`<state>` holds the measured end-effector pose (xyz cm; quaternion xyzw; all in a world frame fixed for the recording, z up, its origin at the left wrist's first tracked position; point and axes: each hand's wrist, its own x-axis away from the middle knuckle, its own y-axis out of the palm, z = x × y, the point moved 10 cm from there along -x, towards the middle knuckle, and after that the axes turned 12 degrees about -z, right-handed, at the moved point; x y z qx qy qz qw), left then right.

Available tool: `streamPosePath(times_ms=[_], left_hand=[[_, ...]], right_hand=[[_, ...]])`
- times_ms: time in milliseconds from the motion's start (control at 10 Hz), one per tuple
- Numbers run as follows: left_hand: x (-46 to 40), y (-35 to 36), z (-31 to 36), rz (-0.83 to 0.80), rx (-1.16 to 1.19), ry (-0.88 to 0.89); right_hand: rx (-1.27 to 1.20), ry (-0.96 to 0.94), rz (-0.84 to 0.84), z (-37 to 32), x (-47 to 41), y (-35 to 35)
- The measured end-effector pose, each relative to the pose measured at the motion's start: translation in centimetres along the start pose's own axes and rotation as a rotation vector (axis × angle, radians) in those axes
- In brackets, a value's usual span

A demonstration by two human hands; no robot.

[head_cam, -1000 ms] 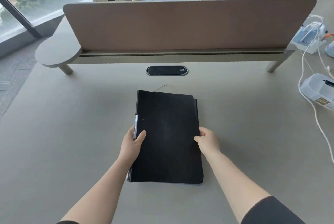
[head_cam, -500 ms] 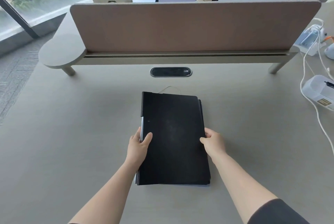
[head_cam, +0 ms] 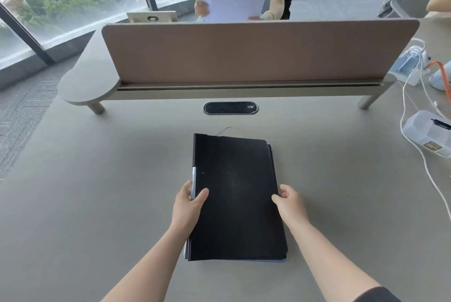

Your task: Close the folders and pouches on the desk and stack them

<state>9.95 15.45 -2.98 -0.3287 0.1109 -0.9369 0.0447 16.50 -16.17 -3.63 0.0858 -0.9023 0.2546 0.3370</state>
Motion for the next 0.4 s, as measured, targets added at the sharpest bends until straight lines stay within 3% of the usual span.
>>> streamPosePath(times_ms=[400], left_hand=[[1.2, -1.9, -0.7, 0.102, 0.034, -0.019]], right_hand=[[0.027, 0.027, 0.011, 3.0, 1.8, -1.6]])
